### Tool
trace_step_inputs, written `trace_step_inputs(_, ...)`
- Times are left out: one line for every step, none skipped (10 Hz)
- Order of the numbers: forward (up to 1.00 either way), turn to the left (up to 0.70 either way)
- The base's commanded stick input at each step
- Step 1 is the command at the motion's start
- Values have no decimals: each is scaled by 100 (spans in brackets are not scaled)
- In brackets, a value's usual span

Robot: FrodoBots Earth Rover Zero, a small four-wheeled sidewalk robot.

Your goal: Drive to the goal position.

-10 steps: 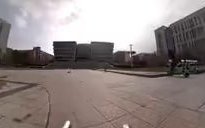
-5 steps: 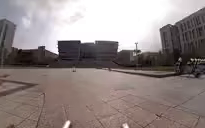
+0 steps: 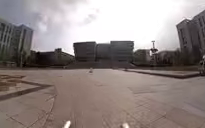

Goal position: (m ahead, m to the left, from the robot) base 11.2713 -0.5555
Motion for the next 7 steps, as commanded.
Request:
trace_step_inputs(66, 0)
trace_step_inputs(63, 0)
trace_step_inputs(61, 0)
trace_step_inputs(61, 0)
trace_step_inputs(61, 0)
trace_step_inputs(59, 0)
trace_step_inputs(58, 0)
